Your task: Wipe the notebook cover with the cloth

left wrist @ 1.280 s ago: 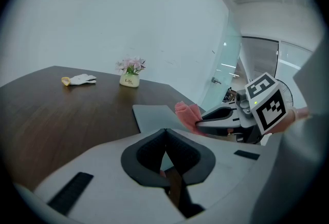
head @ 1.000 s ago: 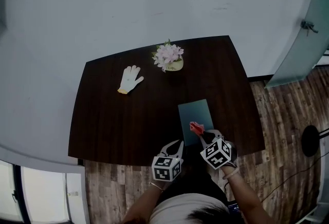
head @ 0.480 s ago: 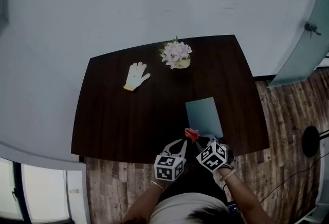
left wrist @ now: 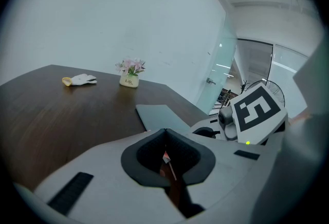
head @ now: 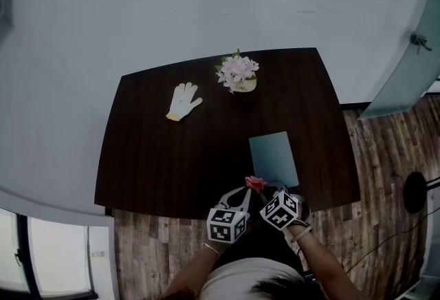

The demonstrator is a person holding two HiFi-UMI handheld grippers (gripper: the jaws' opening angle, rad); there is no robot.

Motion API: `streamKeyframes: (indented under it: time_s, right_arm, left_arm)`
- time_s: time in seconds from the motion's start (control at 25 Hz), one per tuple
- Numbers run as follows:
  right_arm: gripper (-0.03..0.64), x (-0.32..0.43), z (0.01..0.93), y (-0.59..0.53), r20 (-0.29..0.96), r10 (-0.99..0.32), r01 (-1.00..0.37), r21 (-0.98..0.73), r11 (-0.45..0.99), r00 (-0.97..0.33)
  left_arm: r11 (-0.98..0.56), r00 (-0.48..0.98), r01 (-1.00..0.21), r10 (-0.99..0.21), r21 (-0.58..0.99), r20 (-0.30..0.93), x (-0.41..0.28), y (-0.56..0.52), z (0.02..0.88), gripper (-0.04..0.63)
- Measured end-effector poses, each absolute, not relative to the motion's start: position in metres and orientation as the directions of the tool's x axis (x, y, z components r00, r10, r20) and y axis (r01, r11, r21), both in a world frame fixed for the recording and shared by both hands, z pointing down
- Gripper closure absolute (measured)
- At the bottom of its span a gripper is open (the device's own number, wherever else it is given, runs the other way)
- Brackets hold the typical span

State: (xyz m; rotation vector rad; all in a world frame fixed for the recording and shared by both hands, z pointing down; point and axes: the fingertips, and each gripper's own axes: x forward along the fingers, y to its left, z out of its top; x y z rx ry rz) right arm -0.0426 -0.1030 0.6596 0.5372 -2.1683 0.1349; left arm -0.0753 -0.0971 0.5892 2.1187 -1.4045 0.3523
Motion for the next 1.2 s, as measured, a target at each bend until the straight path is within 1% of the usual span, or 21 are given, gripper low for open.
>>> streamKeyframes:
  time_s: [0.32, 1.2]
  right_arm:
    - [0.583, -0.035, 0.660, -0.106, 0.788, -0.327, -0.423, 0.094, 0.901, -0.522]
    - [0.583, 0.037, 0.660, -0.127, 0.782, -0.407, -0.537, 0.111, 0.836, -0.472]
  left_arm:
    - [-0.291, 0.415, -0.906, -0.751, 0.307, 0.513, -0.071, -0.102, 0.591, 0.577]
    - [-0.310, 0.435, -0.898, -0.742, 0.314, 0.510, -0.039, -0.110, 0.592, 0.577]
